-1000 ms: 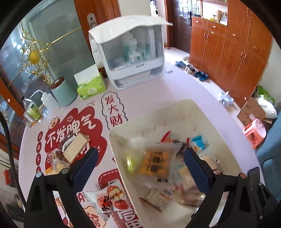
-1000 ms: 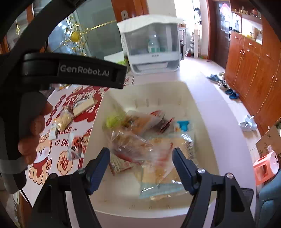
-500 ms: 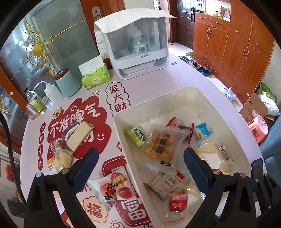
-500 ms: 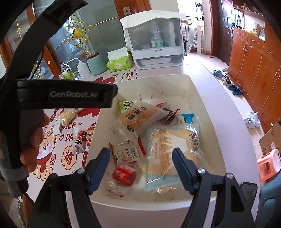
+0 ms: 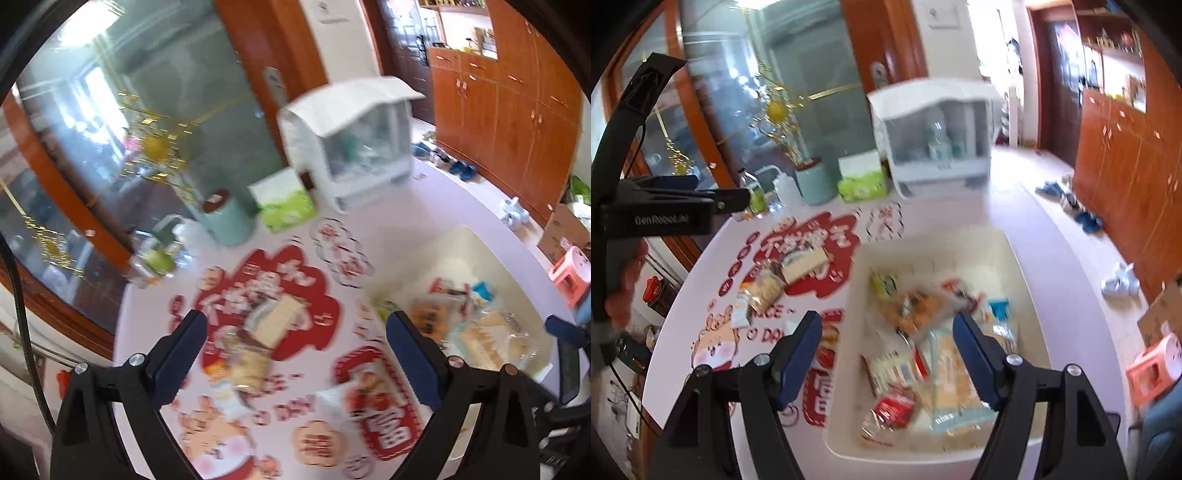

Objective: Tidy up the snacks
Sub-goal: 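Move both open tools back toward the remaining snacks, then grasp the orange OATS bar with the left tool while the right grasps the white DONGZAO bag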

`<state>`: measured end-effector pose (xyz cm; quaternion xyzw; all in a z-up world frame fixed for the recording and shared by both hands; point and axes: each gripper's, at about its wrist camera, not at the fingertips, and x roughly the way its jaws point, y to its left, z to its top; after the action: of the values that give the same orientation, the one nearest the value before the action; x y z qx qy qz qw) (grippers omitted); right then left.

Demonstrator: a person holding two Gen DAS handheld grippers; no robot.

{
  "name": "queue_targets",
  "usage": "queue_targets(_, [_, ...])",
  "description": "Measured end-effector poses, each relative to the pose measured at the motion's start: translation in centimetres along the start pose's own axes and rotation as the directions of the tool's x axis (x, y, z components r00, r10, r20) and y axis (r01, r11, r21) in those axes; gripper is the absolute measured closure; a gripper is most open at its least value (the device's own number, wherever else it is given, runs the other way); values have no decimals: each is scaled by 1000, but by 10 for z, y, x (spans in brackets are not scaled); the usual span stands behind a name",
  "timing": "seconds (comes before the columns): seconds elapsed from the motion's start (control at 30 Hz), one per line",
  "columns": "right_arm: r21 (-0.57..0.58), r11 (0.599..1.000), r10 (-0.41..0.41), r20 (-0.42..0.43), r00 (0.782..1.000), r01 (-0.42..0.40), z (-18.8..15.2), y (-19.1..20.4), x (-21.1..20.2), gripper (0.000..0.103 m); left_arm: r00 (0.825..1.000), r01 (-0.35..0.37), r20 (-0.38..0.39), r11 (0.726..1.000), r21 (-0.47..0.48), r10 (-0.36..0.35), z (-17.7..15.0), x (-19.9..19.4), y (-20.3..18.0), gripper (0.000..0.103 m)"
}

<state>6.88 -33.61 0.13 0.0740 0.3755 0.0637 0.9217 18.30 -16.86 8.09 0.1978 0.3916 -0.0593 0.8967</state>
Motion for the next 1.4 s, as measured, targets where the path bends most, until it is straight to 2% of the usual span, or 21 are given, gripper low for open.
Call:
queue_targets(0.27, [-24,999,36,33,999,-35,34,70,-1,29,996,-87,27,996,0,87,0,-24,108,6])
queue_targets(0.47, [-4,999,35,45,998,-35,59,119,10,28,995,-93,25,994,54,92,-11,-8,160,5])
queue_targets(0.6, [1,1000,-1,53,999,1,65,144,23,24,999,-27,-33,998,57,29,-29,31,178,5])
queue_targets(0.7, [25,999,-35,16,999,35,59,156,47,23,995,14,-100,998,57,-8,-50,73,183,5])
queue_targets(0.87, [58,995,-70,-106,992,76,33,160,96,23,968,68,-243,998,-1,-66,-103,151,182,5])
queue_targets(0.93, [59,993,-89,-157,984,100,19,160,117,23,950,82,-299,996,-38,-89,-127,181,179,5])
queue_targets(1.1, [19,984,-168,-238,957,178,-12,165,159,23,923,97,-364,990,-99,-127,-164,225,167,5])
queue_targets(1.23, [-54,964,-265,-295,918,261,-34,173,192,23,902,99,-396,976,-194,-171,-182,252,164,5])
queue_targets(1.4, [-114,942,-335,-328,883,315,-54,174,217,23,898,50,-407,959,-281,-166,-198,273,165,5])
